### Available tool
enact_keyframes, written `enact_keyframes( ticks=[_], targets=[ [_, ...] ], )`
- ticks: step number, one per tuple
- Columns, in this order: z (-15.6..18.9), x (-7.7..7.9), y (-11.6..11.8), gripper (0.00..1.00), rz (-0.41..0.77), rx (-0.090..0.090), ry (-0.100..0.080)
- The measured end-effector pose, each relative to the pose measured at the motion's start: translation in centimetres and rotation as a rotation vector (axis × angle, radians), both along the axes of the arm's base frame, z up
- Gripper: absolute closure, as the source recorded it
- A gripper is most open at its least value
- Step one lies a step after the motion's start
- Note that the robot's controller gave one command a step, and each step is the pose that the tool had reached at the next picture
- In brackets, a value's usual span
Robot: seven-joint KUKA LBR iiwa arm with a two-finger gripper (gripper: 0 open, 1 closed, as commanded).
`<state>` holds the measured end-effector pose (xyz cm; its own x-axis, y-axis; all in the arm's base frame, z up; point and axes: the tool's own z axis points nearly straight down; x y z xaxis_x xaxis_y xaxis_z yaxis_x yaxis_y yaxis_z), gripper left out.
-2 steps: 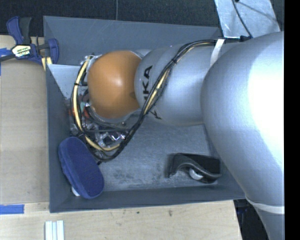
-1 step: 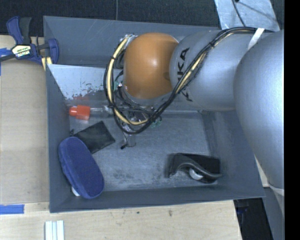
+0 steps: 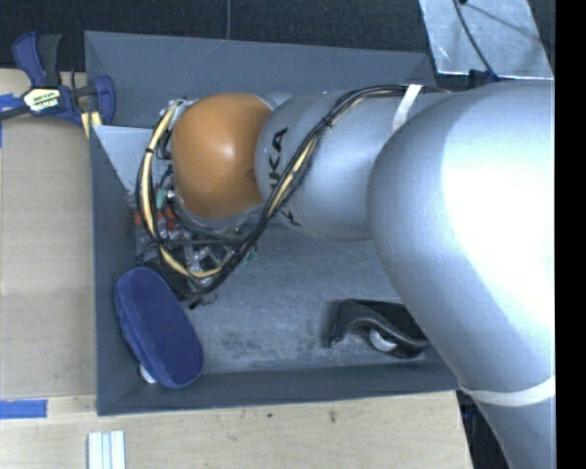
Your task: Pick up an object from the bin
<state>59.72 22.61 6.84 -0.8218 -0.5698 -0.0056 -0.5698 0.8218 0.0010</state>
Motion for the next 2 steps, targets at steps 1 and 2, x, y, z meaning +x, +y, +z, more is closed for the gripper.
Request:
enact_keyframes(
  ticks=[1,2],
  targets=[
    [0.23,-3.41,0.57,0.0,0.438,-0.004,0.001],
    [0.31,-3.35,0.62,1.0,0.435,-0.003,-0.001]
  ],
)
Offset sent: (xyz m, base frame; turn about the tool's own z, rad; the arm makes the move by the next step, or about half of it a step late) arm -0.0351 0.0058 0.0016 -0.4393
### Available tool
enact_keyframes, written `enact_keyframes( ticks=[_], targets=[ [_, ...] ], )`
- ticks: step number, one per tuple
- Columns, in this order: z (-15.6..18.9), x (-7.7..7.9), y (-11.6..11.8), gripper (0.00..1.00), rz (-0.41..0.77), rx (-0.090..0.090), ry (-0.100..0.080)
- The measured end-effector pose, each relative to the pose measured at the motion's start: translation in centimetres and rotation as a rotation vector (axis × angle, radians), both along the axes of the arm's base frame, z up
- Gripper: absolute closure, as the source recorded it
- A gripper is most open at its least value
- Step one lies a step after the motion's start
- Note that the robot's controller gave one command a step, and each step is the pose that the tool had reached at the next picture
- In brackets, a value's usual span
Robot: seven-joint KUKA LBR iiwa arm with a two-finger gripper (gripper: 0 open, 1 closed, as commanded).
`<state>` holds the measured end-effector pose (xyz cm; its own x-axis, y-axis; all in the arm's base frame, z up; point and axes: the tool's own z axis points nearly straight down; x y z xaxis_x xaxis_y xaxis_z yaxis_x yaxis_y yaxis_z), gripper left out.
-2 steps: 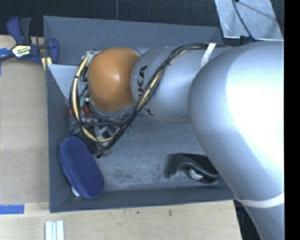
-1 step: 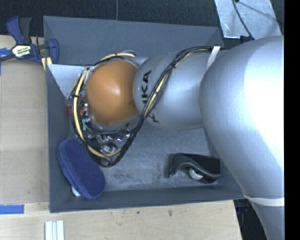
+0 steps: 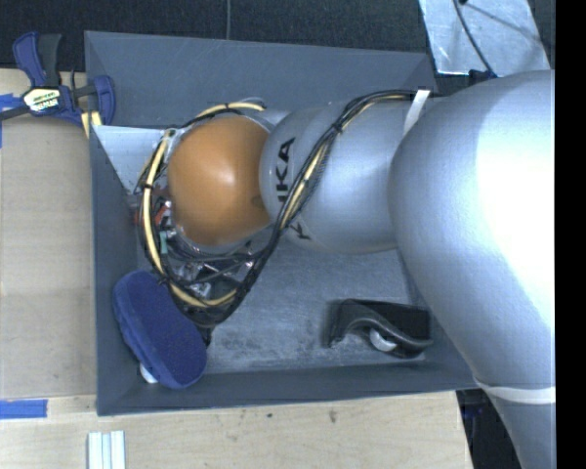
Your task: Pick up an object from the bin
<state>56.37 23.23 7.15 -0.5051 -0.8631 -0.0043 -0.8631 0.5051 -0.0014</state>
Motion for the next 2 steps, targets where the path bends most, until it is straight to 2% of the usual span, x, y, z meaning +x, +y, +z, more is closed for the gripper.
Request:
enact_keyframes(
  ticks=[1,2],
  targets=[
    [1.9,0.1,0.0,1.0,-0.004,0.0,-0.002],
    [11.0,0.4,0.1,1.0,-0.008,0.002,-0.008]
  ],
)
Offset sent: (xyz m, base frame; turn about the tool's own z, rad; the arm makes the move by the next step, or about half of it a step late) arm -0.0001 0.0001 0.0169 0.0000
